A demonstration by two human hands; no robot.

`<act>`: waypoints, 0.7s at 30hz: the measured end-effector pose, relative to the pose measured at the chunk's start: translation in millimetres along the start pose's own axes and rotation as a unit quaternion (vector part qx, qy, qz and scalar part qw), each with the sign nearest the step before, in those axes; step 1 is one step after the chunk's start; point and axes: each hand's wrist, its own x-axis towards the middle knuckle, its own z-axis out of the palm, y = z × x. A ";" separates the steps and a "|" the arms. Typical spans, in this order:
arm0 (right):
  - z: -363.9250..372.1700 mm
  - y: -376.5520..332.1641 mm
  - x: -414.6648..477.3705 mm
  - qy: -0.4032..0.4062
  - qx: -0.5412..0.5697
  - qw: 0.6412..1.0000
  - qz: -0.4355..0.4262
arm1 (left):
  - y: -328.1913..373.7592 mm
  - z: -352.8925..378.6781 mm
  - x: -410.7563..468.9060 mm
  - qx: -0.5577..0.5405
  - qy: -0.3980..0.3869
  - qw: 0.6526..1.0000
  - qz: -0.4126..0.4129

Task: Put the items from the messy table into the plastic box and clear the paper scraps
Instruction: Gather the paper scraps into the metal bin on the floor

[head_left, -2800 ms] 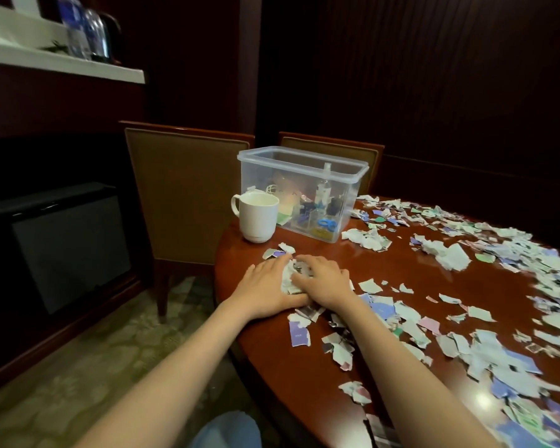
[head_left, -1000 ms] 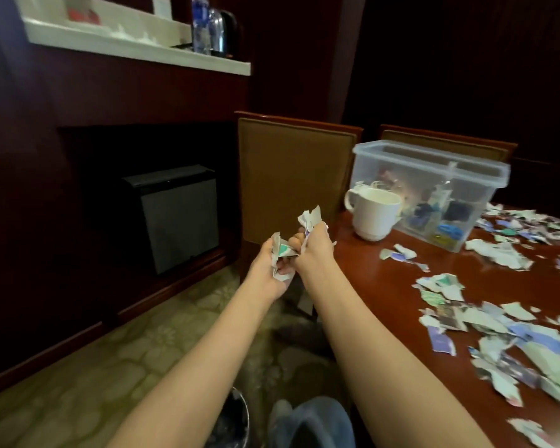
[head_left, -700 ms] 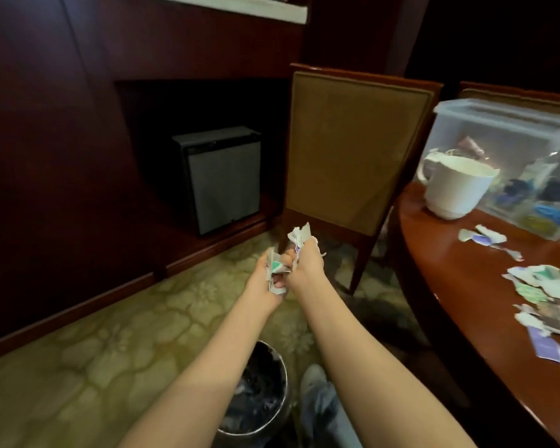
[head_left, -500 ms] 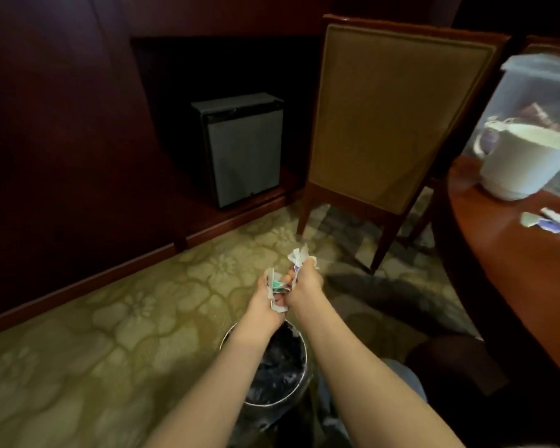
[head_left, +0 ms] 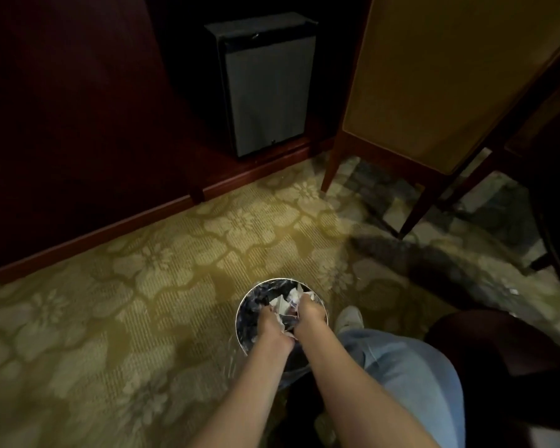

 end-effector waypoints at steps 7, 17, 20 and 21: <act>-0.5 3.5 21.9 -0.033 -0.075 0.996 0.030 | -2.2 0.5 26.4 -0.009 0.023 1.000 -0.018; 3.2 2.1 47.0 -0.089 -0.091 0.987 0.100 | 2.7 -6.5 43.7 0.033 0.039 0.998 -0.042; -3.1 -4.9 39.3 -0.103 -0.067 0.986 0.115 | 6.6 -5.1 40.2 0.030 0.026 0.997 -0.061; -5.1 -7.2 37.3 -0.108 -0.058 0.984 0.127 | 8.2 -5.2 40.4 0.037 0.022 0.997 -0.061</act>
